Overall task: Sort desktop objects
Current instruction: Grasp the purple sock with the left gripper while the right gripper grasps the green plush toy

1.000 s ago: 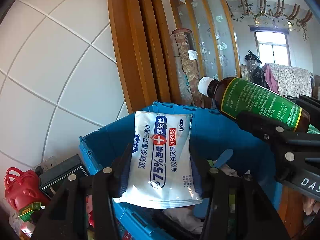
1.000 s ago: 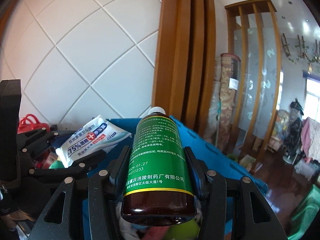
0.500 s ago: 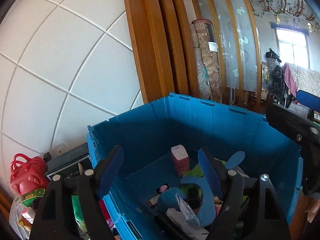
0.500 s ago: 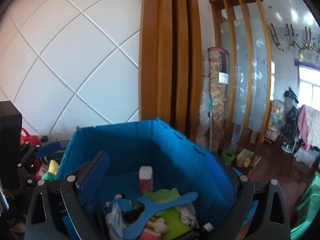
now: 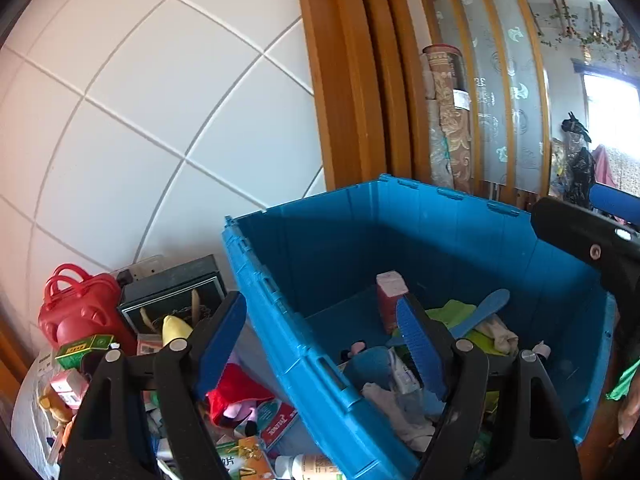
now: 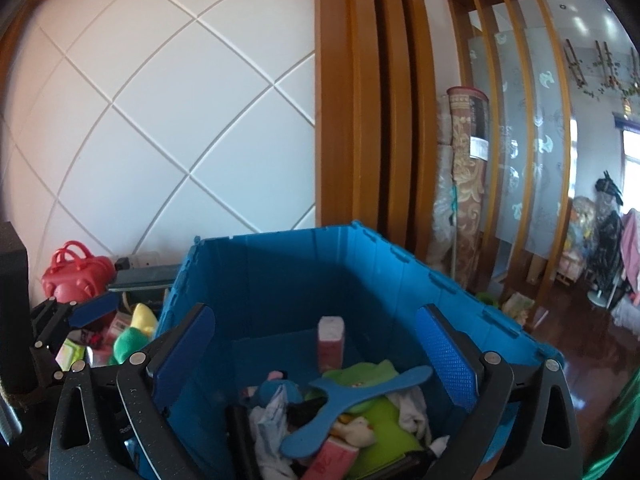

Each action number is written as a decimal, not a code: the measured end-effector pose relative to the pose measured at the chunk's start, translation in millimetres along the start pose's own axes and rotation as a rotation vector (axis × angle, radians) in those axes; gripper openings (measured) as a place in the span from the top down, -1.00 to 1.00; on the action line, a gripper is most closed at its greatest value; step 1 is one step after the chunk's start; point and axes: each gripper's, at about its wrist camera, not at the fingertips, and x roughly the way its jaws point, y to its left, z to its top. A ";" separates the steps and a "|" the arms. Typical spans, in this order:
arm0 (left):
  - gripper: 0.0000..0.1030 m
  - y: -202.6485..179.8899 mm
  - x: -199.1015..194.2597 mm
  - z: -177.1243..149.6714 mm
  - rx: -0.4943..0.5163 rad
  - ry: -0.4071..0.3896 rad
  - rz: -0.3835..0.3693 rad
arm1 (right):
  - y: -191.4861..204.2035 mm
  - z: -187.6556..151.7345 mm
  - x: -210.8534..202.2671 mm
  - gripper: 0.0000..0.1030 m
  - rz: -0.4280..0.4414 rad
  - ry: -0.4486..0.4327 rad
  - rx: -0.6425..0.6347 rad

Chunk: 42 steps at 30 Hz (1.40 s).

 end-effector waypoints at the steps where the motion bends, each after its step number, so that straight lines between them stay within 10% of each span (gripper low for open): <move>1: -0.50 7.9 -2.8 -5.4 -0.012 0.006 0.013 | 6.1 -0.8 0.9 -0.99 0.016 0.001 -0.004; 22: -0.50 285.4 -17.4 -135.6 -0.150 0.193 0.327 | 240.6 12.4 26.2 -1.00 0.260 0.020 -0.089; 42: -0.50 378.4 114.1 -155.9 -0.229 0.347 0.320 | 367.7 -104.2 290.6 -0.99 0.343 0.540 -0.179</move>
